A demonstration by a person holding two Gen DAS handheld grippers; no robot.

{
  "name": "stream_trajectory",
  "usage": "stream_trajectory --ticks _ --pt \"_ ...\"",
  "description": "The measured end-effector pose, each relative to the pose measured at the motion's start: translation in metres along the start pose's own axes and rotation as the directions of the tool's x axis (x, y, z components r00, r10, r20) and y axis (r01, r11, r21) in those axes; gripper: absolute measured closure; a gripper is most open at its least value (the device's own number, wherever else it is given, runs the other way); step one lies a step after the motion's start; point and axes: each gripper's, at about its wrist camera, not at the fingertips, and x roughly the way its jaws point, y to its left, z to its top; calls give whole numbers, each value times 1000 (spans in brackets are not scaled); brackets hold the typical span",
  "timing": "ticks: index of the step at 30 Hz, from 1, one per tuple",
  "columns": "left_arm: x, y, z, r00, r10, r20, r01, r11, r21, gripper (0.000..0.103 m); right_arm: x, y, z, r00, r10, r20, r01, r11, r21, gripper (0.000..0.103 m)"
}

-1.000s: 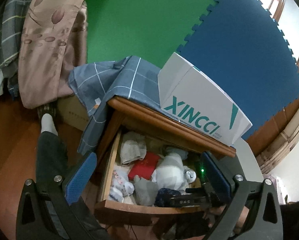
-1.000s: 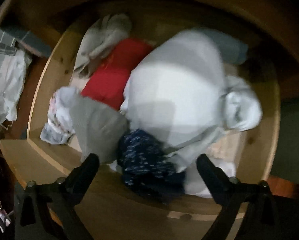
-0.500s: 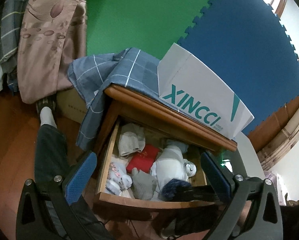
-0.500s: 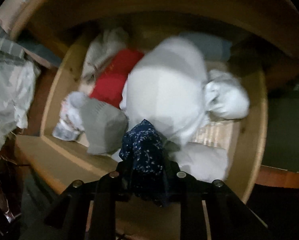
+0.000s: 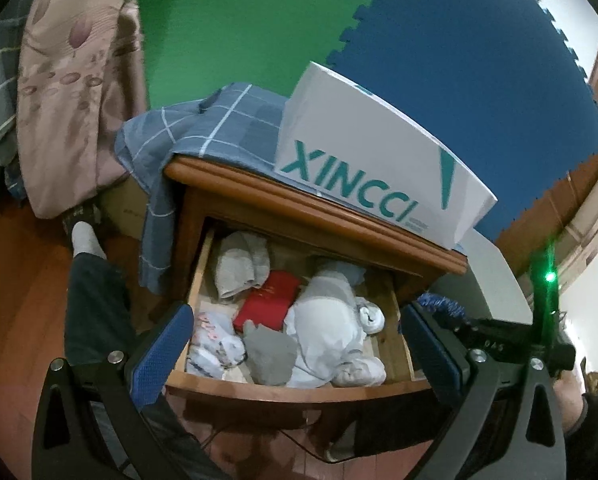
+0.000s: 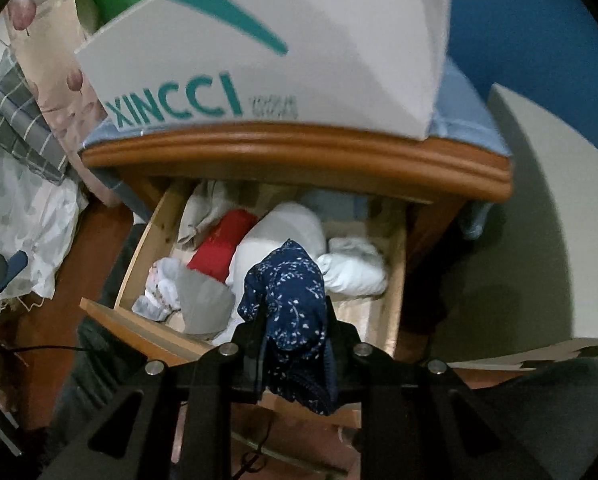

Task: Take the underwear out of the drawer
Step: 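Grasp the navy floral briefs in the drawer with the right gripper, then carry the navy briefs with the right gripper into the white box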

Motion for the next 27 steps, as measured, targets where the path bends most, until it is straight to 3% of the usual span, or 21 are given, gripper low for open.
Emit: stream_trajectory --ticks 10,18,27 --pt "0 -30 -3 999 41 -3 -41 994 98 1 -48 -15 8 993 -47 111 43 998 36 82" --pt "6 -35 -8 997 63 -39 -58 992 113 1 -82 -20 20 980 -74 186 68 997 41 82" --pt "7 -31 -11 997 60 -55 -54 993 108 1 -97 -17 27 972 -103 212 100 995 27 82"
